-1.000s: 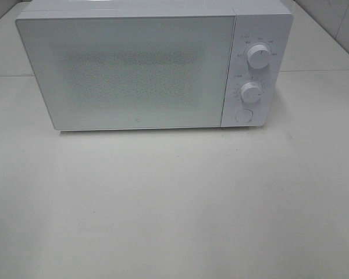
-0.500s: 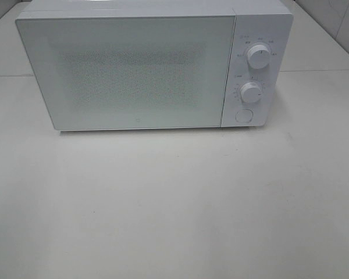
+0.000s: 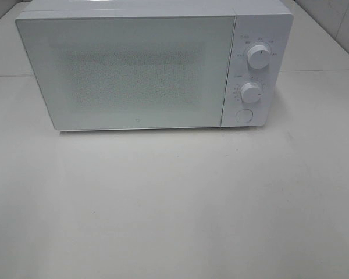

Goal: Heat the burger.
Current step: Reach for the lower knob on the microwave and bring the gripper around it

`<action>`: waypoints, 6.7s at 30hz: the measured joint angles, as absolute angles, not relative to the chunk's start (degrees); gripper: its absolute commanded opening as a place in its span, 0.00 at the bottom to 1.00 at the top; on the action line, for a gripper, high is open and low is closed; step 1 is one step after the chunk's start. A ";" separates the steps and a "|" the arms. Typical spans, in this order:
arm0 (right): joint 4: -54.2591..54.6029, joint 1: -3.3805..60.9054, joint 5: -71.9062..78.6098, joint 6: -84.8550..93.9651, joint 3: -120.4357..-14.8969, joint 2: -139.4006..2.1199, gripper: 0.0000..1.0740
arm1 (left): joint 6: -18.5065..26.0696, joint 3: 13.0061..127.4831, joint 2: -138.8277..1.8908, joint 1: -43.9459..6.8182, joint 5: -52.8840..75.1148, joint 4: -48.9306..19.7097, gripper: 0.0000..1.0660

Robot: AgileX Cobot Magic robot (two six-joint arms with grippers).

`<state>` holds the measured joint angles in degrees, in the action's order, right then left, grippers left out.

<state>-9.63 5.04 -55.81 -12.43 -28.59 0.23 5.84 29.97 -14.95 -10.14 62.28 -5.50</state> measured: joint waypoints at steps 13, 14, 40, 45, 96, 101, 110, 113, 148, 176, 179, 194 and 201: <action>-9.63 5.04 -55.81 -12.43 -28.59 0.23 0.71 | 5.84 29.62 0.29 0.92 62.22 -5.50 0.92; -9.63 5.04 -55.81 -12.43 -28.59 0.23 0.71 | 5.84 29.62 0.29 0.92 62.22 -5.50 0.92; -10.89 5.04 -41.42 -12.49 -29.28 -7.33 0.71 | 5.84 29.62 0.34 0.92 62.22 -5.50 0.92; -11.57 5.04 -35.81 -12.49 -29.28 -11.86 0.71 | 5.84 29.62 0.34 0.92 62.22 -5.50 0.92; -11.75 5.04 24.12 -14.38 -25.21 -63.71 0.71 | 5.84 29.62 0.34 0.92 62.22 -5.50 0.92; -7.73 5.73 31.34 -11.40 -23.95 -69.50 0.69 | 5.84 29.62 0.34 0.92 62.22 -5.50 0.92; 8.59 13.98 39.82 5.16 -23.78 -77.75 0.68 | 5.84 29.62 0.34 0.92 62.22 -5.50 0.92; 14.90 17.19 44.52 10.37 -23.78 -80.10 0.69 | 5.84 29.62 0.34 0.92 62.22 -5.50 0.92; 42.28 36.78 68.98 12.32 -24.29 -102.79 0.71 | 5.84 29.62 0.34 0.92 62.22 -5.50 0.92; 37.01 32.43 69.10 10.08 -39.53 -114.76 0.71 | 5.84 29.62 0.34 0.92 62.22 -5.50 0.92; 36.10 31.91 69.10 10.08 -40.39 -115.97 0.71 | 5.84 29.62 0.34 0.92 62.22 -5.50 0.92; 33.69 30.37 69.04 8.48 -41.31 -118.66 0.71 | 5.84 29.62 0.34 0.92 62.22 -5.50 0.92; 33.69 30.37 69.04 8.48 -41.31 -118.66 0.65 | 5.84 29.62 0.34 0.92 62.22 -5.50 0.92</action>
